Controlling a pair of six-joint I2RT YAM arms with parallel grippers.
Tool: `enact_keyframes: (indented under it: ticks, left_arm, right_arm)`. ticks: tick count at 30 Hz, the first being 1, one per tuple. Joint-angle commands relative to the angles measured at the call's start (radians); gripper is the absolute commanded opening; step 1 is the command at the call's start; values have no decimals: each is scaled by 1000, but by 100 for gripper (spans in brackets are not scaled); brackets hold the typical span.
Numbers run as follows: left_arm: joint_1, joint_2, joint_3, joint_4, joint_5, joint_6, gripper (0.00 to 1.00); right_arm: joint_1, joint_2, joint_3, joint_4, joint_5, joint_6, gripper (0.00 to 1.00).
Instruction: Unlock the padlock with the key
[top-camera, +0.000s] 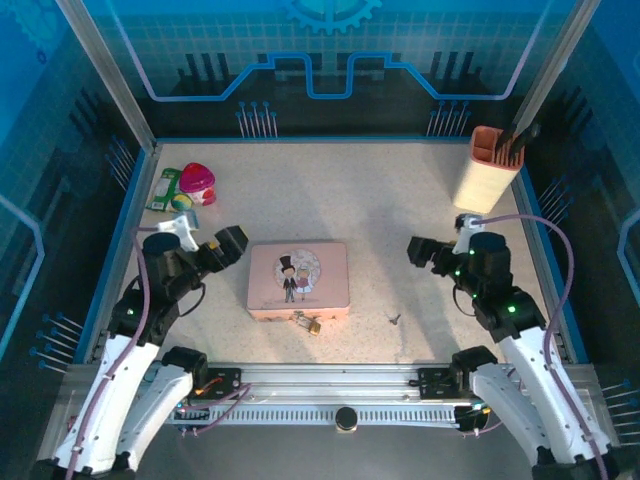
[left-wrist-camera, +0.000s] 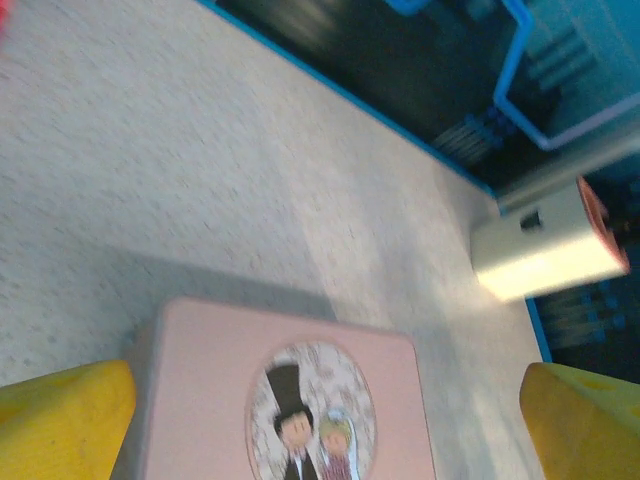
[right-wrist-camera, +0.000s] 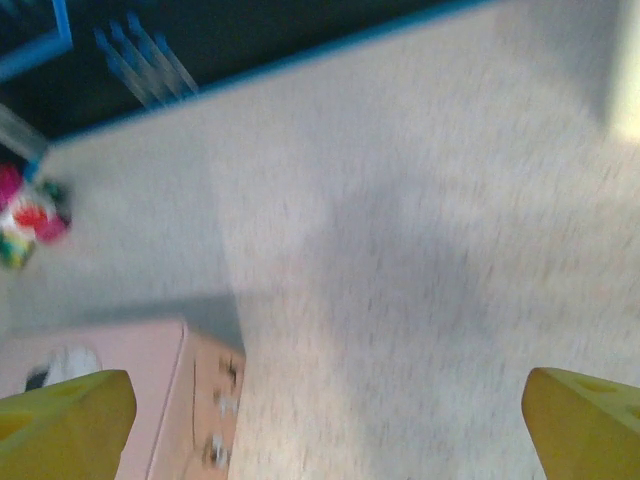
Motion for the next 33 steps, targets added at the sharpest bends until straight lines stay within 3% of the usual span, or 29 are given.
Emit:
enact_keyframes:
  ticks: [1, 4, 8, 14, 27, 33]
  left_arm:
    - [-122, 28, -1, -68, -30, 39, 99]
    - [-266, 78, -4, -48, -129, 58, 99]
    - [-419, 139, -18, 21, -256, 89, 99]
    - [-524, 209, -45, 160, -285, 201, 99]
    - [-543, 173, -203, 355, -367, 267, 99]
    - [-542, 149, -244, 379, -375, 288, 99]
  right_arm:
    - [131, 36, 52, -183, 115, 79, 100]
    - [285, 93, 76, -251, 225, 145, 100]
    - [410, 159, 71, -330, 294, 276, 100]
    - [519, 218, -36, -308, 304, 468, 91]
    - [619, 368, -154, -165, 265, 831, 57]
    - [631, 362, -200, -134, 296, 1020, 48]
